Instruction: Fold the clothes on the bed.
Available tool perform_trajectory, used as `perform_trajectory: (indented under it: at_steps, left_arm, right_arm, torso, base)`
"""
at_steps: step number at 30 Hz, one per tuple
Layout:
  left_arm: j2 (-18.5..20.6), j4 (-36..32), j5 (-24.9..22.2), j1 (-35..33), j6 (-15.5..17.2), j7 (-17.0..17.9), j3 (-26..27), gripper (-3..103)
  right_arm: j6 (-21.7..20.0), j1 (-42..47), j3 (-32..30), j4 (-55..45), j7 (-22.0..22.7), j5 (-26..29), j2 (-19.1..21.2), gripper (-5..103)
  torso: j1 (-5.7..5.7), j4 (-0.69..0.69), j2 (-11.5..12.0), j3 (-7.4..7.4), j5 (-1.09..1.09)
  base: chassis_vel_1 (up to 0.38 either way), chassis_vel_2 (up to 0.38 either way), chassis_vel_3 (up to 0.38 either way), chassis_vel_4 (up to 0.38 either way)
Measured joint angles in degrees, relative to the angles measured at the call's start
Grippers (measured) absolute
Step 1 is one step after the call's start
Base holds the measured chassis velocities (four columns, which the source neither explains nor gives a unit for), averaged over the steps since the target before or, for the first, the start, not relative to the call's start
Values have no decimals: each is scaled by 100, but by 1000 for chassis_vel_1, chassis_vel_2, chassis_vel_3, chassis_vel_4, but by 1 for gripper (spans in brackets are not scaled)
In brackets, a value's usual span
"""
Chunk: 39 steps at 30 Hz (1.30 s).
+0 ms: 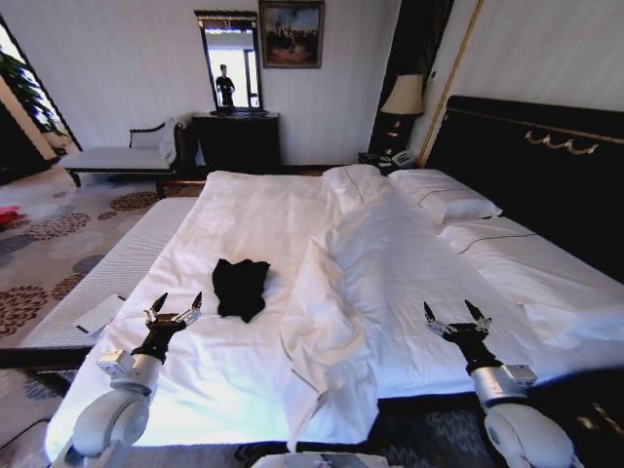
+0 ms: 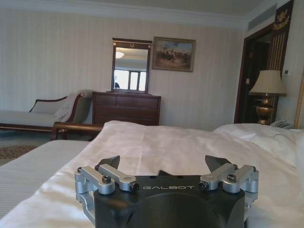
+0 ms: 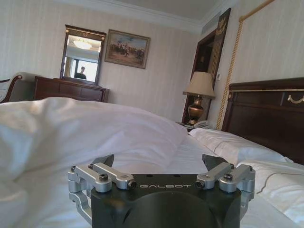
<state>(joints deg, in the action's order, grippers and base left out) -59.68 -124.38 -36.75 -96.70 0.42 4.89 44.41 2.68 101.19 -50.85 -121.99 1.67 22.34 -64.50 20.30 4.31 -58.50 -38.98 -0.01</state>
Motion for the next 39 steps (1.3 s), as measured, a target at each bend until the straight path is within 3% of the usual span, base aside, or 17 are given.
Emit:
perform_trajectory:
  at_steps: [23, 31, 34, 36, 39]
  left_arm:
    - [-25, -188, 28, -90, -30, -14, 21, 100]
    - [-41, -182, 39, -112, -32, -10, 20, 100]
    - [-51, -184, 61, -139, -35, -12, 13, 100]
    - [-55, -187, 65, -148, -37, -13, 13, 100]
    - [-62, -192, 71, -178, -42, -13, 30, 100]
  right_arm:
    - [-8, 89, -17, -214, 51, 57, -76, 100]
    - [-683, 261, -107, -978, 154, 1111, 191, 100]
    - [-1045, 213, -136, -1058, 164, 1854, 620, 100]
    - [-1093, 177, -143, -1027, 160, 1977, 729, 100]
    - [-1292, -22, -148, -773, 119, 2576, 1207, 100]
  torso:
    - [0, 1, 0, 0, 2]
    - [-1, 2, -1, 0, 1]
    - [0, 4, 0, 0, 5]
    - [0, 3, 0, 0, 4]
    - [1, -1, 1, -1, 3]
  base:
    - [157, 158, -165, -155]
    - [41, 37, -41, -28]
    - [0, 0, 0, 0]
    - [0, 0, 0, 0]
    - [0, 0, 0, 0]
